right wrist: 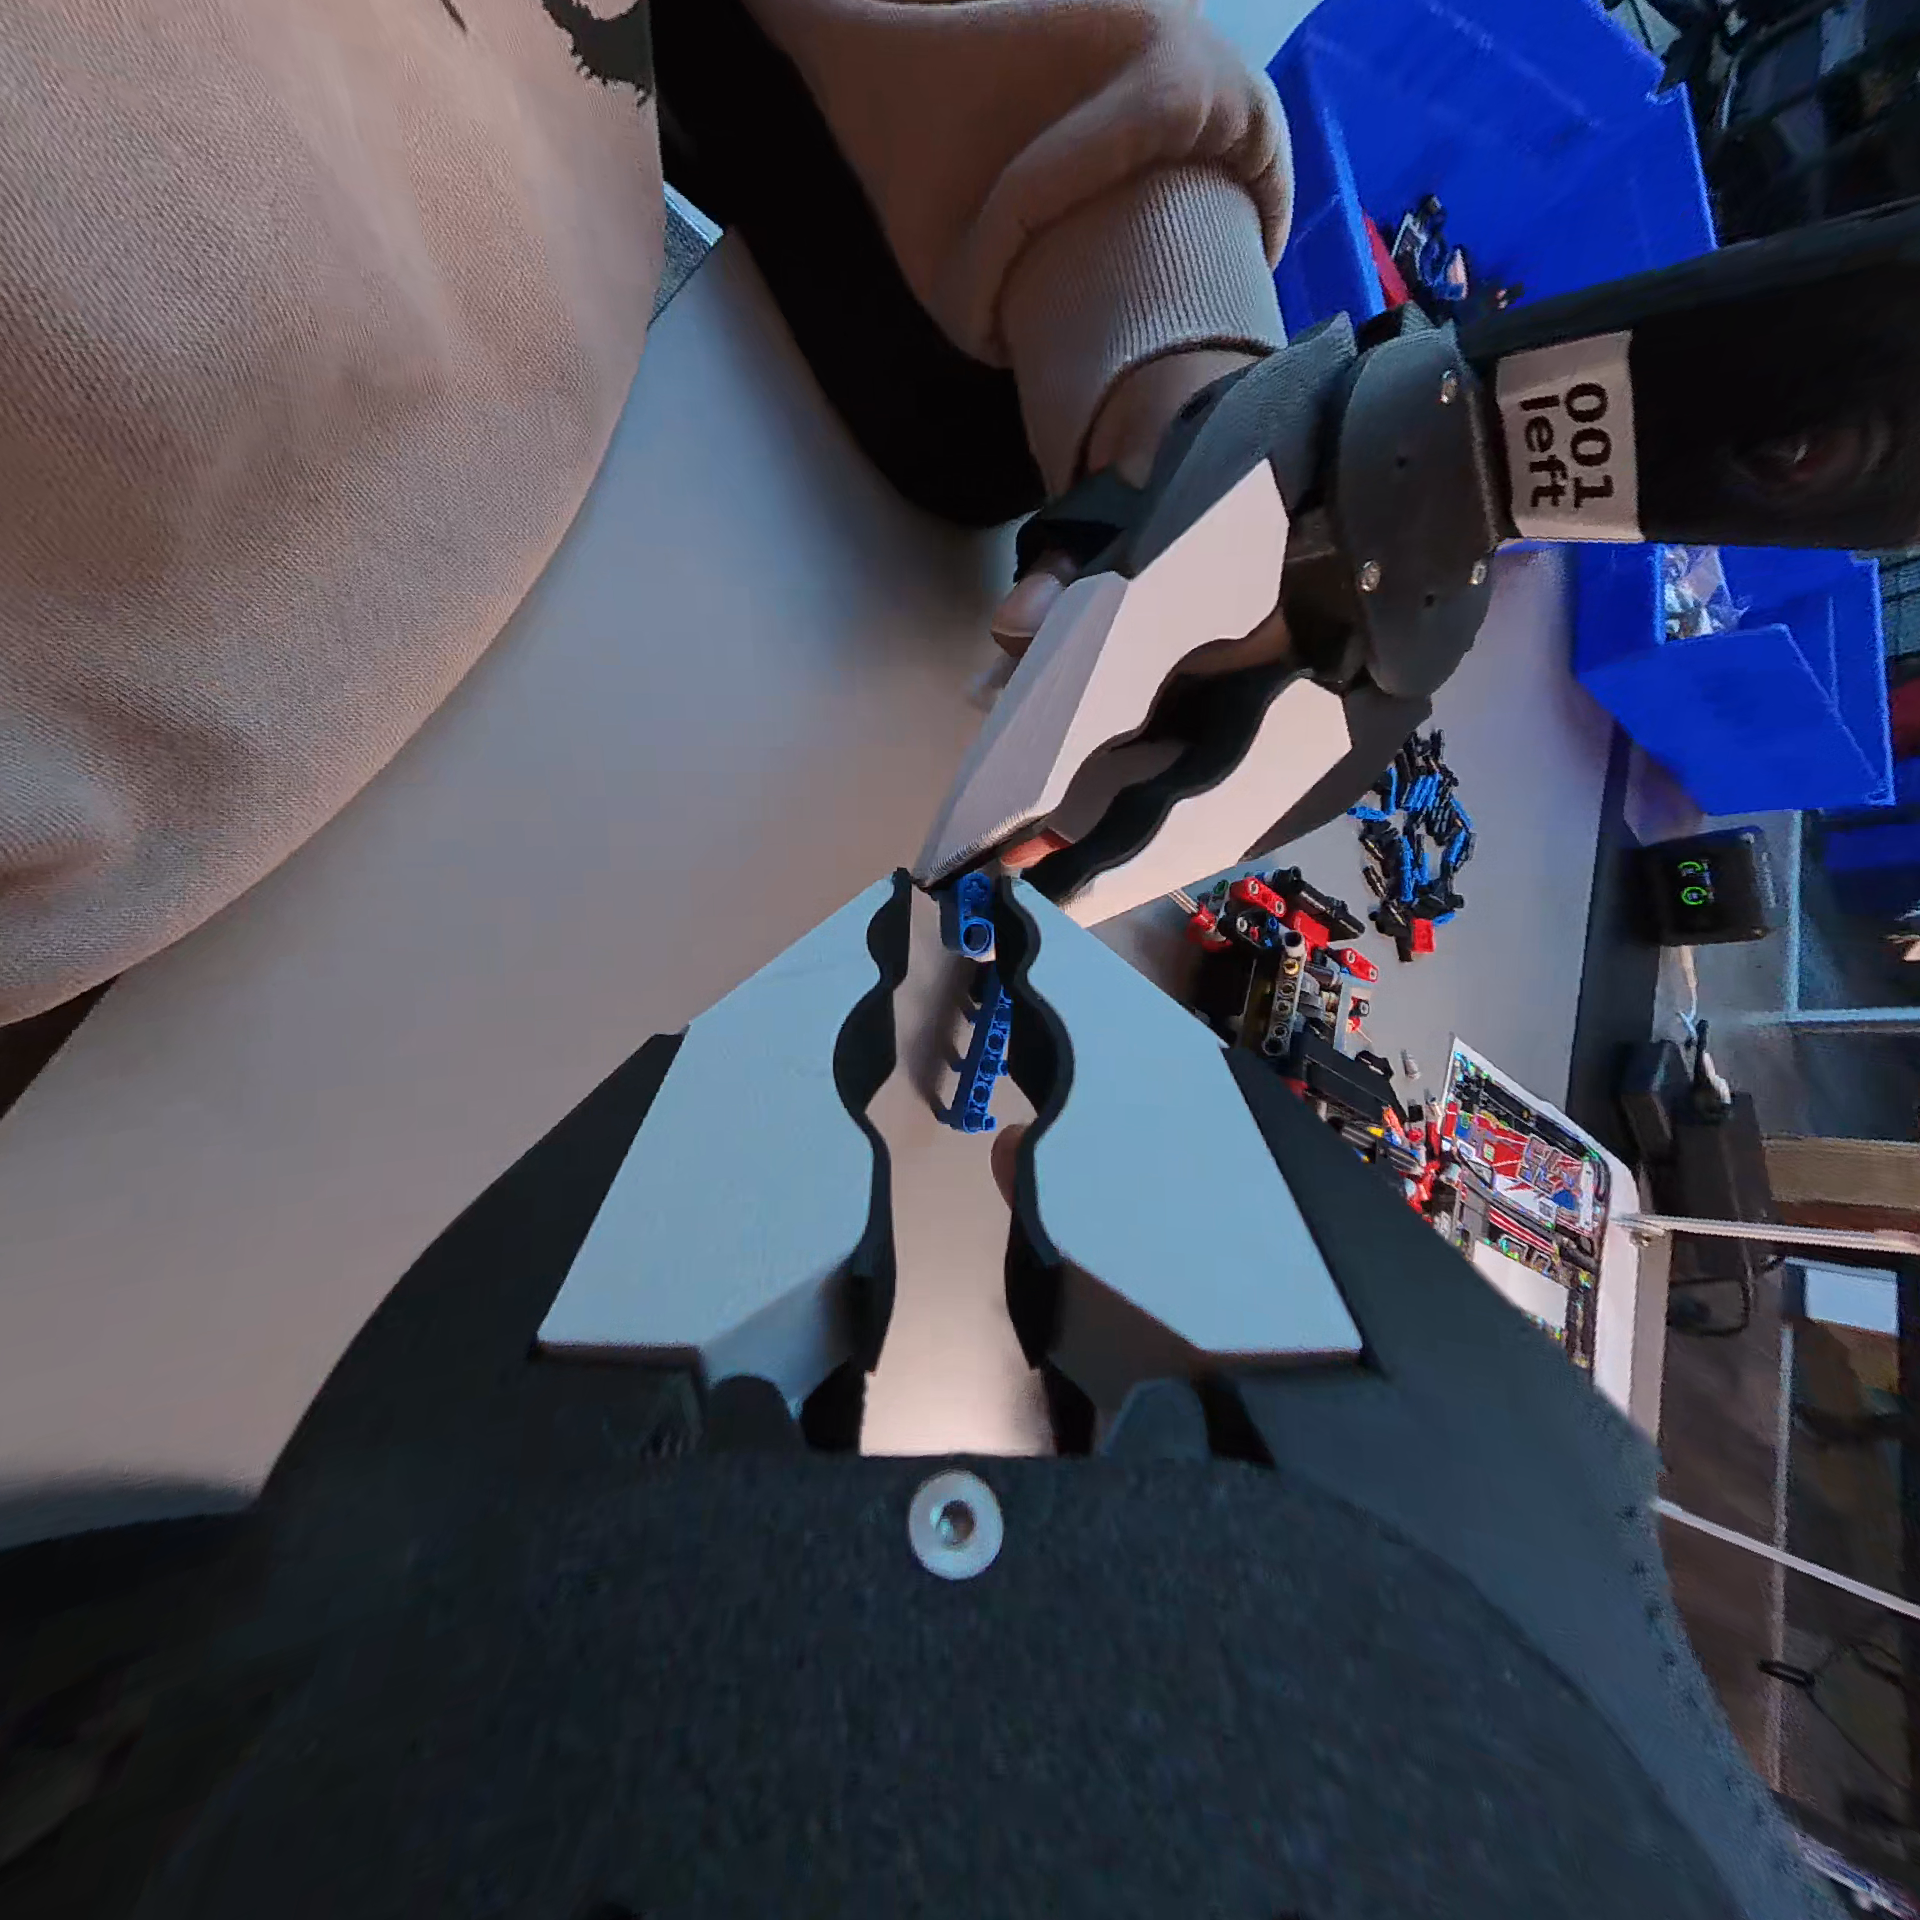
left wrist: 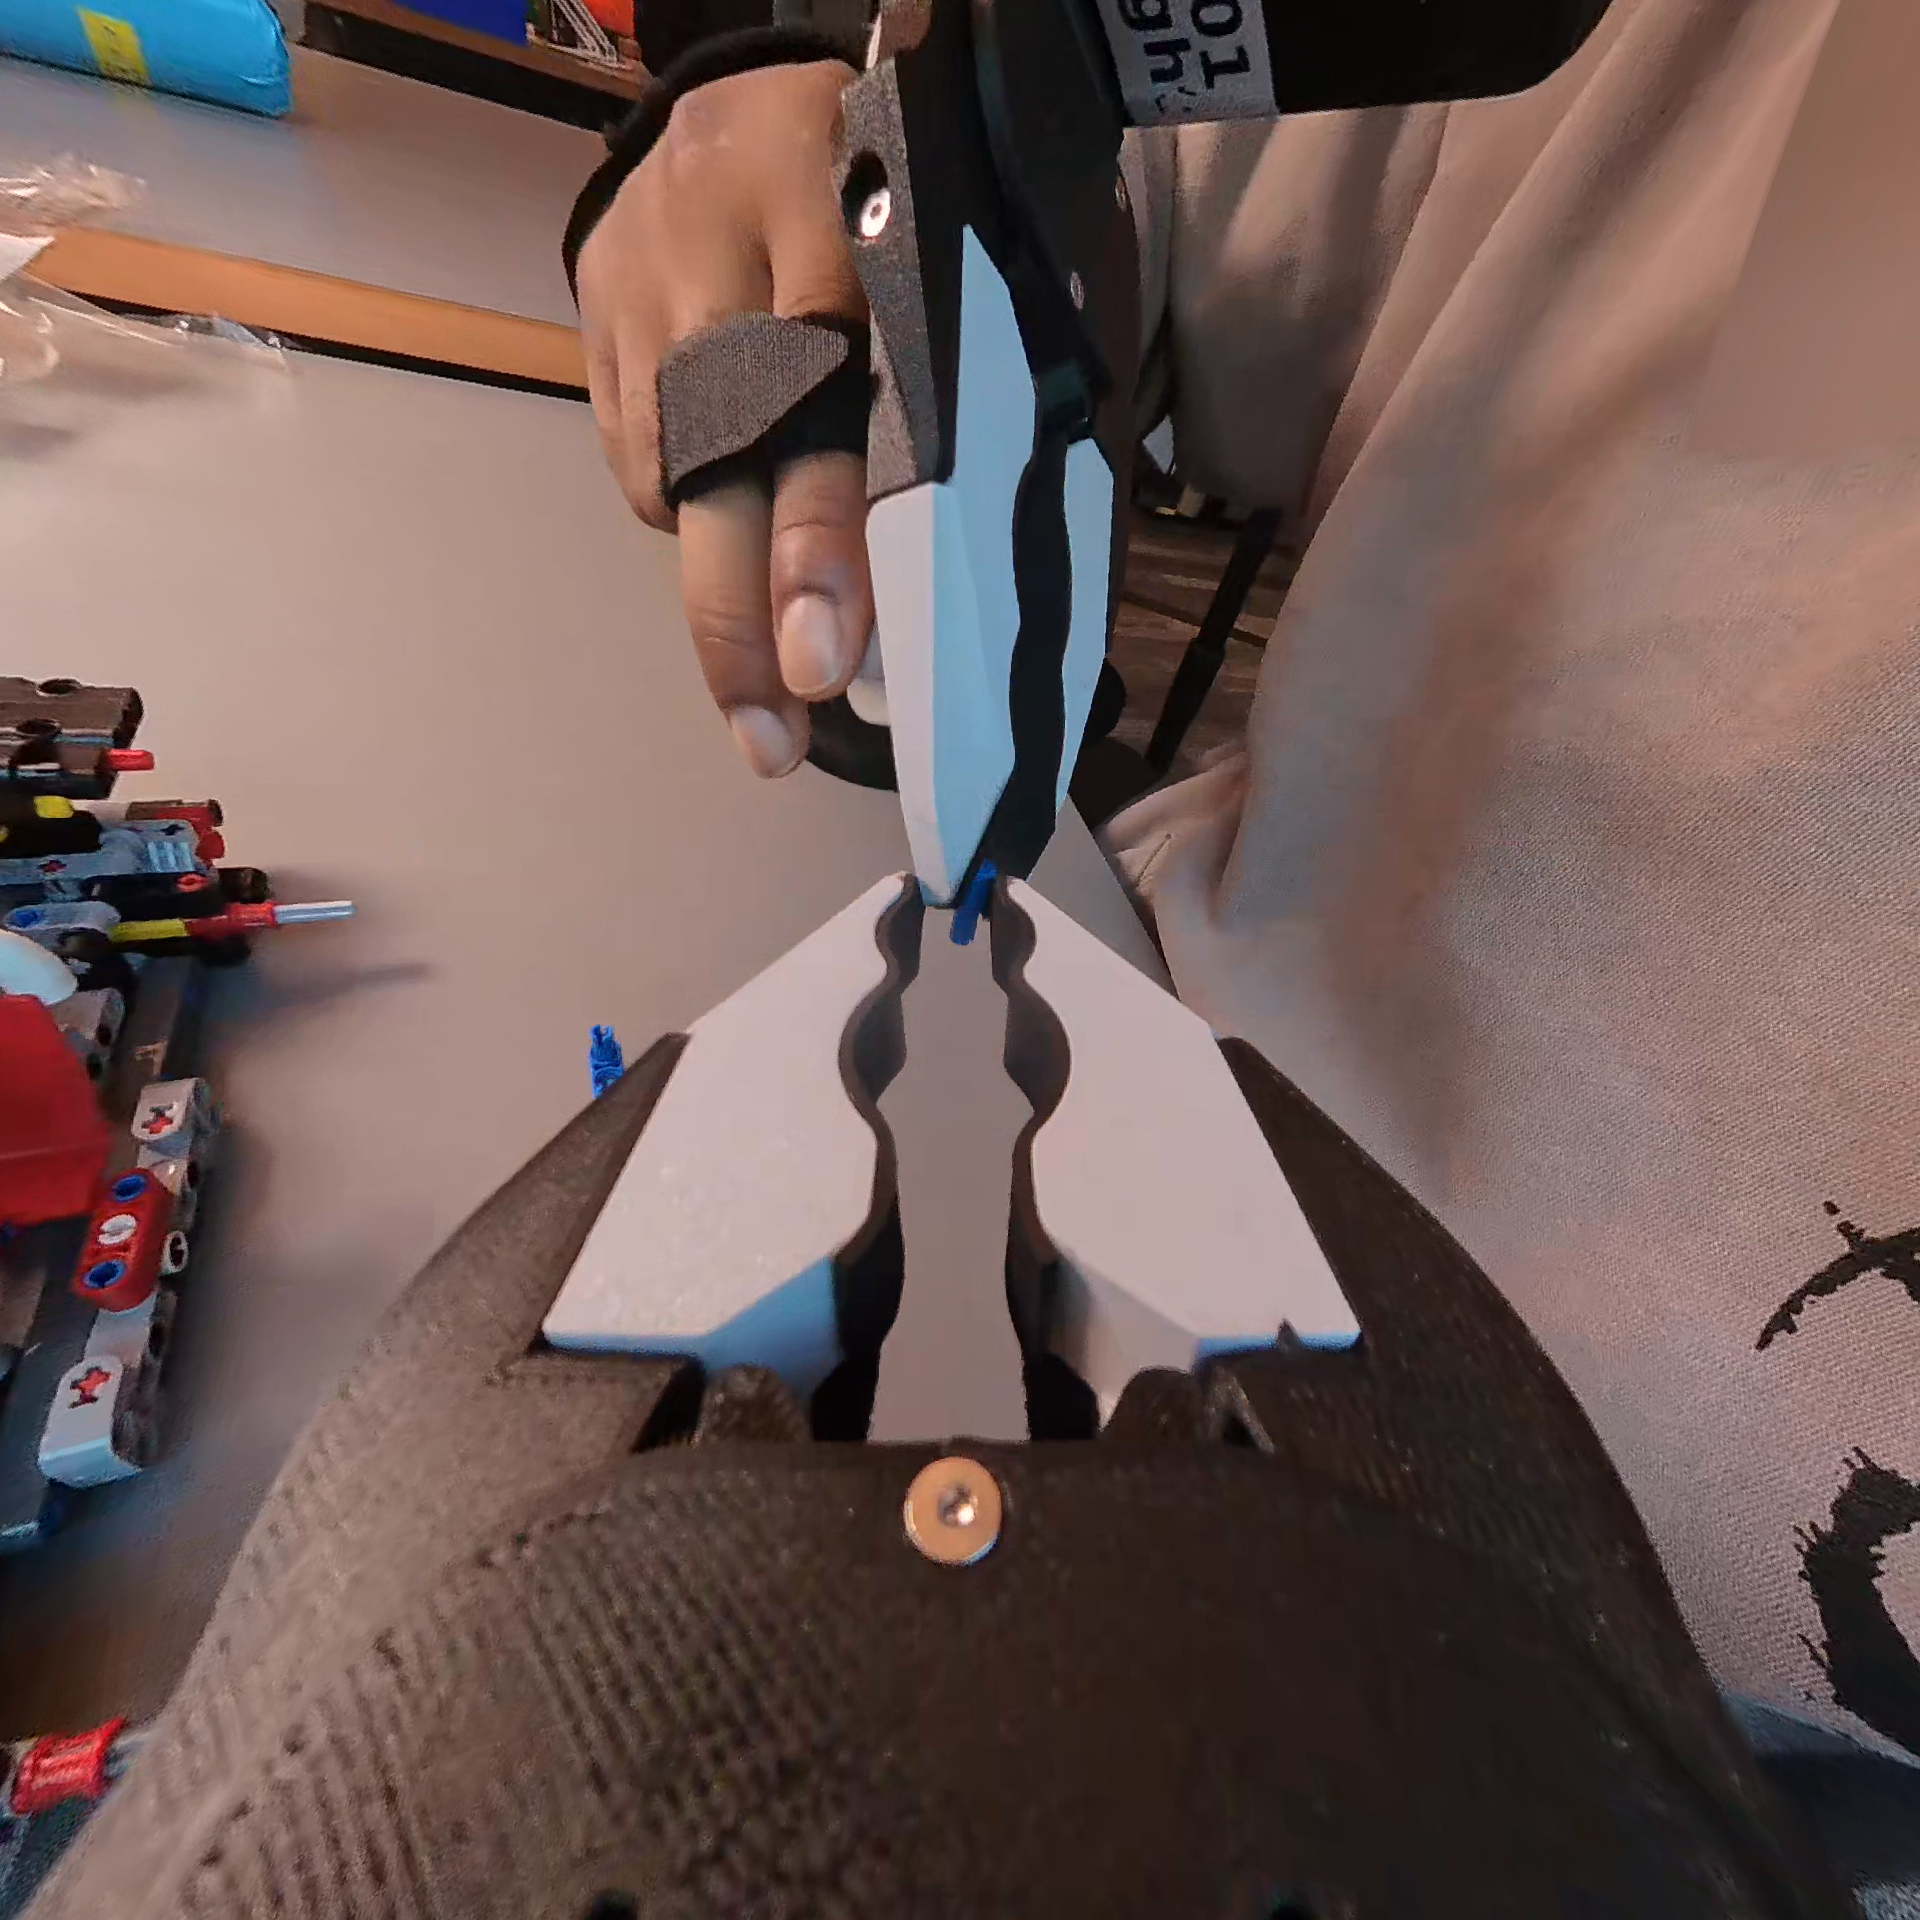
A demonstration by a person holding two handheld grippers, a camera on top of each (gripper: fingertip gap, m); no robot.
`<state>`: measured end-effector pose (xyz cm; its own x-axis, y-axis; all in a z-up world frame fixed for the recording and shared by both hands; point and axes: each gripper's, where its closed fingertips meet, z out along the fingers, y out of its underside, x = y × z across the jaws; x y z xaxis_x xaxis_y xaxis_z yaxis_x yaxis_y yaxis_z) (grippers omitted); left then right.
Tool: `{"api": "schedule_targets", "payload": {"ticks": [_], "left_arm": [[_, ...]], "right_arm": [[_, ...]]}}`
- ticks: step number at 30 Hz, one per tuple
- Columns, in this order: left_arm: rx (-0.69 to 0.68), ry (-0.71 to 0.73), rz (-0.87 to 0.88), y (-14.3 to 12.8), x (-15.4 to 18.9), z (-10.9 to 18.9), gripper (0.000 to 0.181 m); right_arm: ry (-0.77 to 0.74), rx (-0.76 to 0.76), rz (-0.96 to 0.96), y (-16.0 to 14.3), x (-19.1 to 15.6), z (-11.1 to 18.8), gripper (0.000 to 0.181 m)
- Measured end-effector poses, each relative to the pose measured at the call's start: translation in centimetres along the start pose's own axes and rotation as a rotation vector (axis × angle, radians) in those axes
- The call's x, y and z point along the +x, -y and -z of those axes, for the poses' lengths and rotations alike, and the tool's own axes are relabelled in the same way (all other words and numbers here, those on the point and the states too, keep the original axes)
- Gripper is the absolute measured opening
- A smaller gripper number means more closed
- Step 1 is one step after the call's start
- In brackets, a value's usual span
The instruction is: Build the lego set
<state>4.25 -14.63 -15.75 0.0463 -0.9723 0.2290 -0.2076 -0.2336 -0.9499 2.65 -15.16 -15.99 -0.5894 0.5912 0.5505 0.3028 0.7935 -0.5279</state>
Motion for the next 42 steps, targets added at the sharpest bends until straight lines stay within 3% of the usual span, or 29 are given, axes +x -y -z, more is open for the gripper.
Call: {"api": "schedule_targets", "payload": {"ticks": [12, 19, 22, 34, 38, 42], "left_arm": [[-0.006, -0.089, 0.042, -0.4, 1.0, -0.3, 0.011], [-0.004, 0.09, -0.09, -0.1, -0.3, 0.4, 0.014], [-0.026, 0.116, -0.132, -0.1, -0.3, 0.2, 0.003], [0.041, 0.199, -0.192, 0.8, -1.2, 0.7, 0.002], [-0.018, 0.283, -0.191, 0.0, -2.7, 0.5, 0.003], [-0.202, 0.407, -0.194, -2.4, -5.4, 1.5, 0.012]], "right_arm": [[0.072, 0.034, -0.095, 0.5, -0.8, 0.1, 0.005], [0.044, 0.124, -0.392, 0.4, 0.5, 0.8, 0.005], [0.026, 0.115, -0.448, -0.1, 0.8, 0.5, 0.005], [-0.016, 0.195, -0.673, -0.4, 2.2, 0.8, 0.005], [0.004, 0.1, -0.712, -2.0, 2.2, 0.4, 0.005], [0.034, -0.095, -0.67, -5.2, 2.7, -0.2, 0.005]]}}
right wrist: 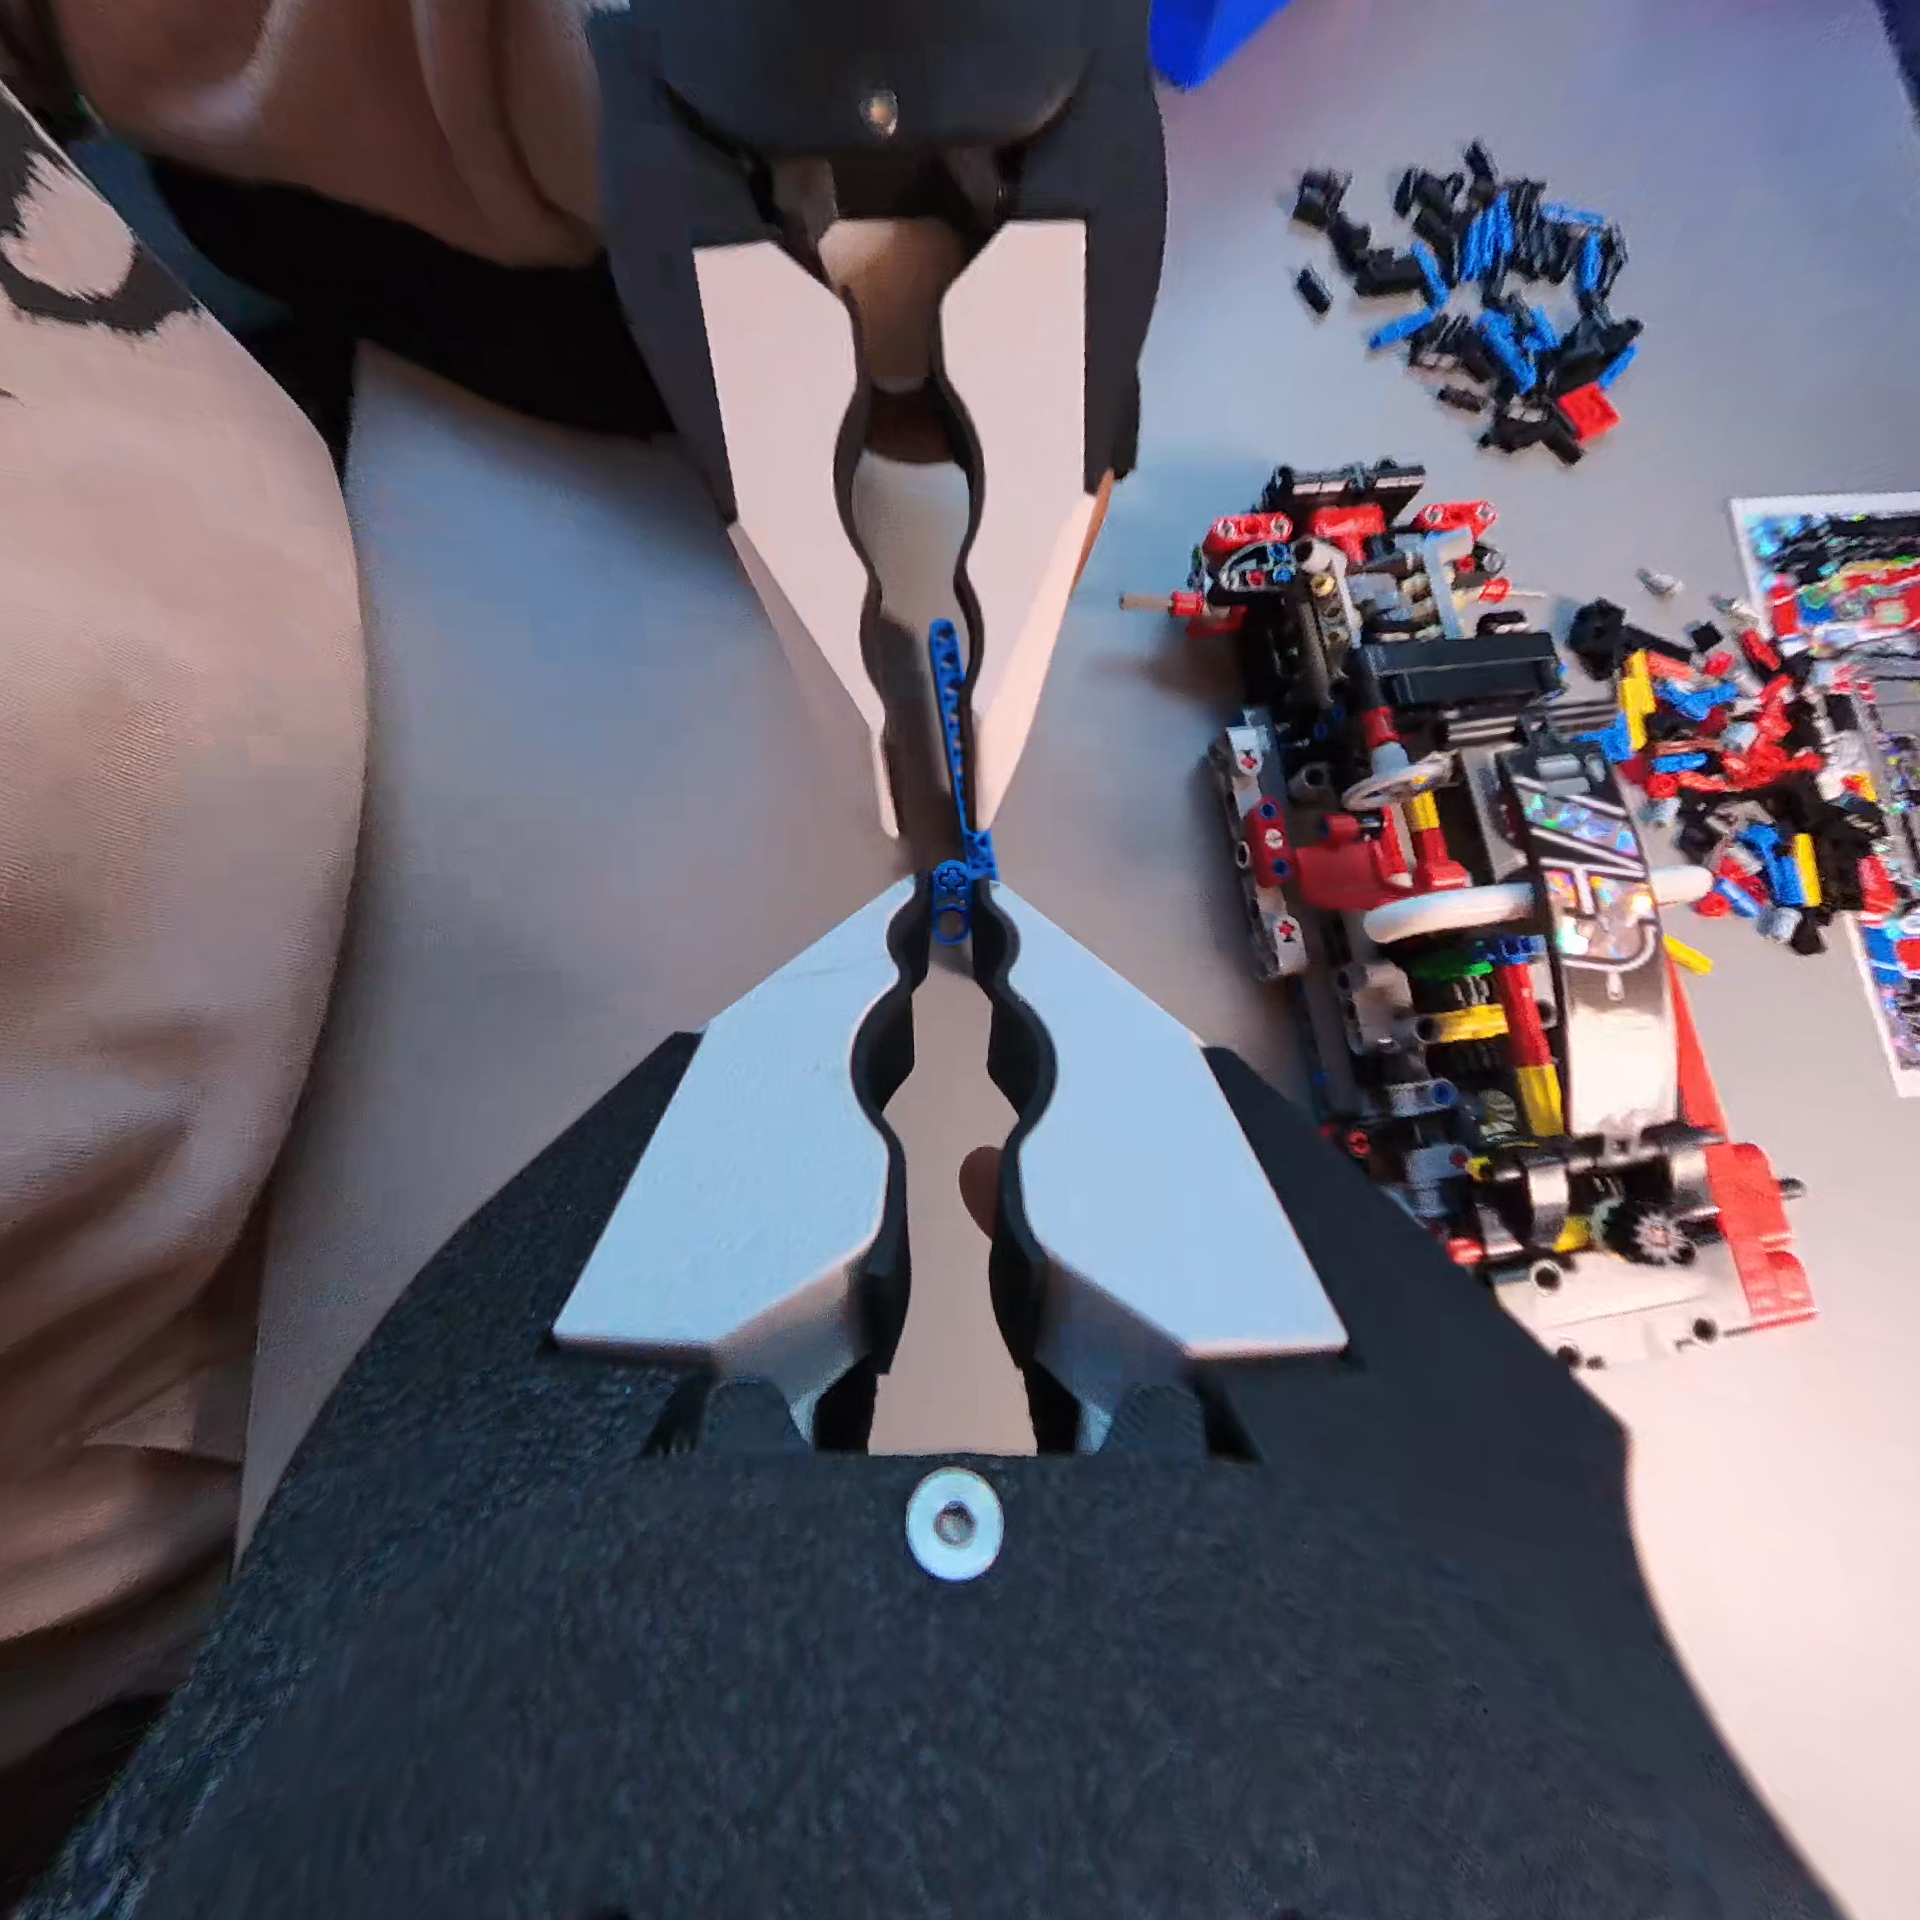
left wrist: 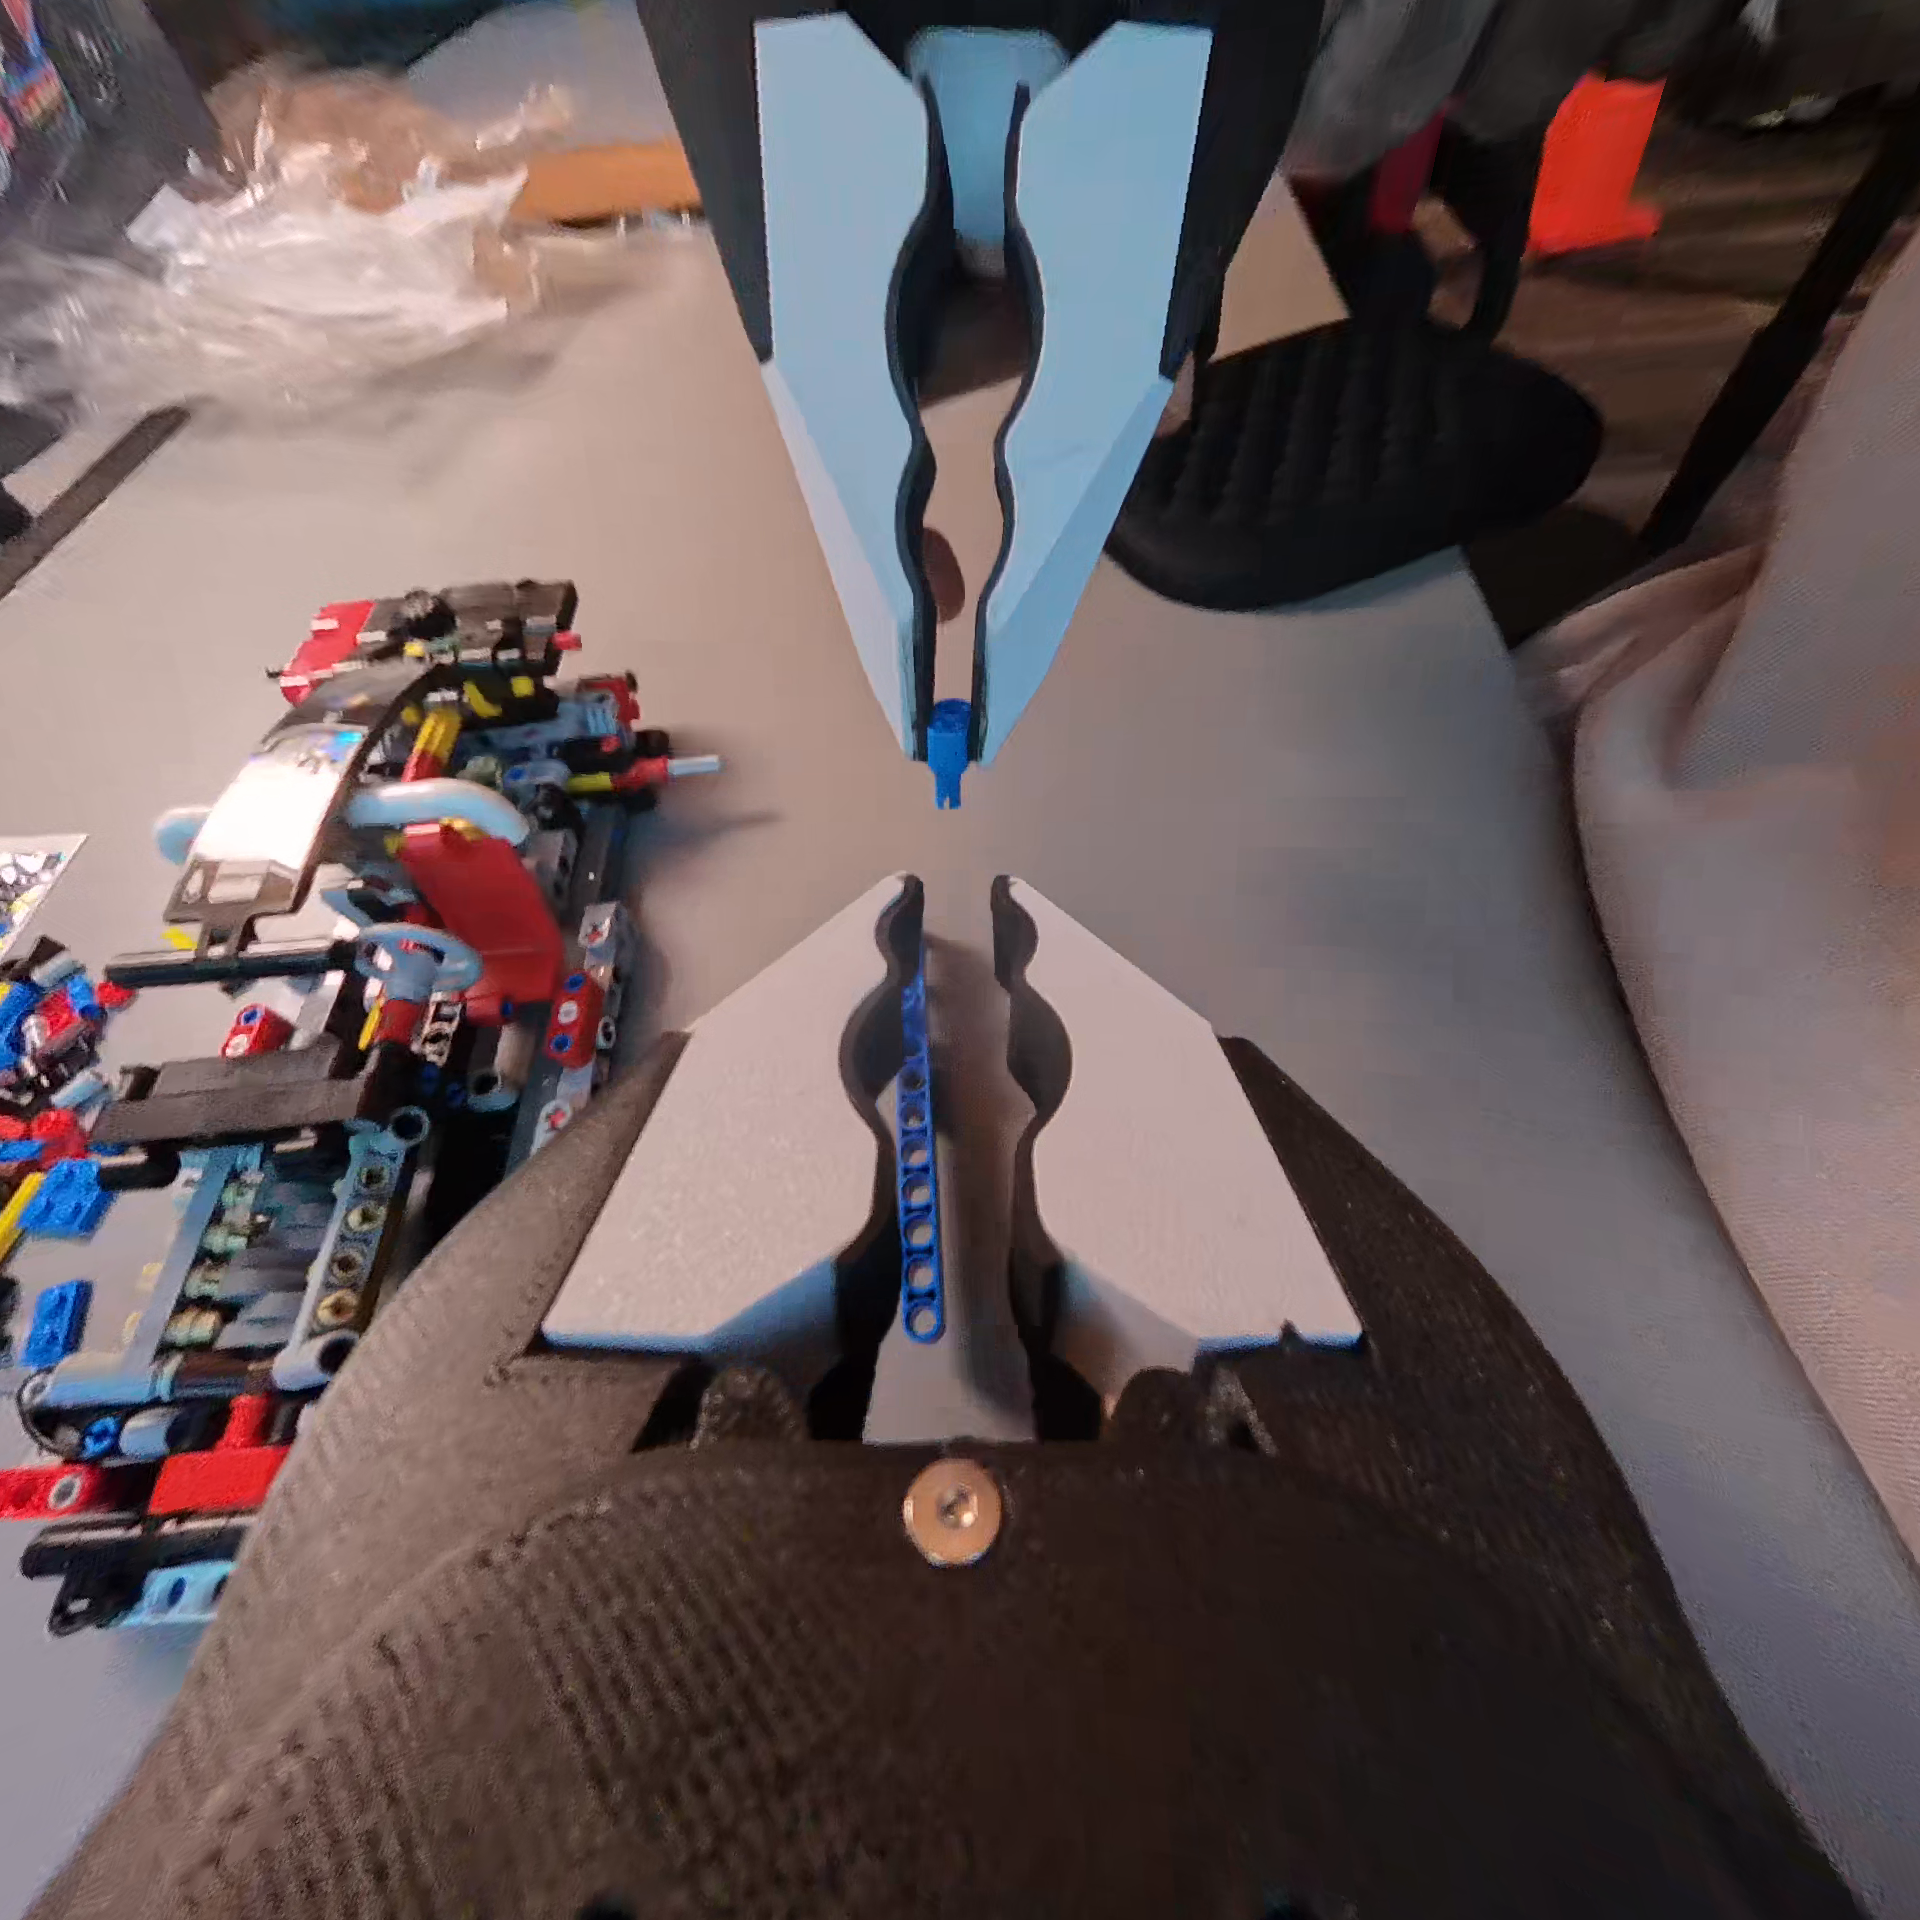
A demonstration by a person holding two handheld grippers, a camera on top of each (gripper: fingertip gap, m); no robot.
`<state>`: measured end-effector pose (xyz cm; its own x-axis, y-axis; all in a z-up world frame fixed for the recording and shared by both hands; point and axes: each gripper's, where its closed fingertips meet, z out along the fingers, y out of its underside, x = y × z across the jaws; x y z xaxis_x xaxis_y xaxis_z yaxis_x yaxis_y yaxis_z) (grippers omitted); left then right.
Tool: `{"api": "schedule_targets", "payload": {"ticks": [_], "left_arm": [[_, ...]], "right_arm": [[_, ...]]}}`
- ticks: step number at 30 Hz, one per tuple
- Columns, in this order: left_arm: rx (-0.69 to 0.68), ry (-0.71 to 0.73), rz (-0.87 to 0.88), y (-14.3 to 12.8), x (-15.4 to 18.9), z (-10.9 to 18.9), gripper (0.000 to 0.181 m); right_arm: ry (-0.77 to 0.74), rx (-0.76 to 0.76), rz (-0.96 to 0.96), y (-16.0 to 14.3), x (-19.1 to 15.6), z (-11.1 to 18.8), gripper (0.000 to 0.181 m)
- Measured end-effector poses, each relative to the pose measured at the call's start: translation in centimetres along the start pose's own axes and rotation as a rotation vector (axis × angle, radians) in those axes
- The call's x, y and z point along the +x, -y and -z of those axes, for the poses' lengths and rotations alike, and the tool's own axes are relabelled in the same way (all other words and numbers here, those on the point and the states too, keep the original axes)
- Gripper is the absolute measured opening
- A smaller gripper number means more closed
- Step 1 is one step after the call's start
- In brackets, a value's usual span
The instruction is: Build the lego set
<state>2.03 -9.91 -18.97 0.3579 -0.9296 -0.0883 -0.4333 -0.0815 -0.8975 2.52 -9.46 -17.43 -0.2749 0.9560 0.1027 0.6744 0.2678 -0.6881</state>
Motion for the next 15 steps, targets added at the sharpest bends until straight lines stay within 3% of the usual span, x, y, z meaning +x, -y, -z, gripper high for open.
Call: {"api": "schedule_targets", "payload": {"ticks": [7, 15], "left_arm": [[-0.194, 0.011, 0.023, -3.8, -0.8, -0.9, 0.019], [-0.218, 0.016, 0.005, -4.5, -0.7, -1.5, 0.005]], "right_arm": [[0.051, -0.201, 0.052, -2.4, 1.2, -2.4, 0.005], [0.067, -0.293, 0.07, -3.5, 1.2, -3.3, 0.005]]}}
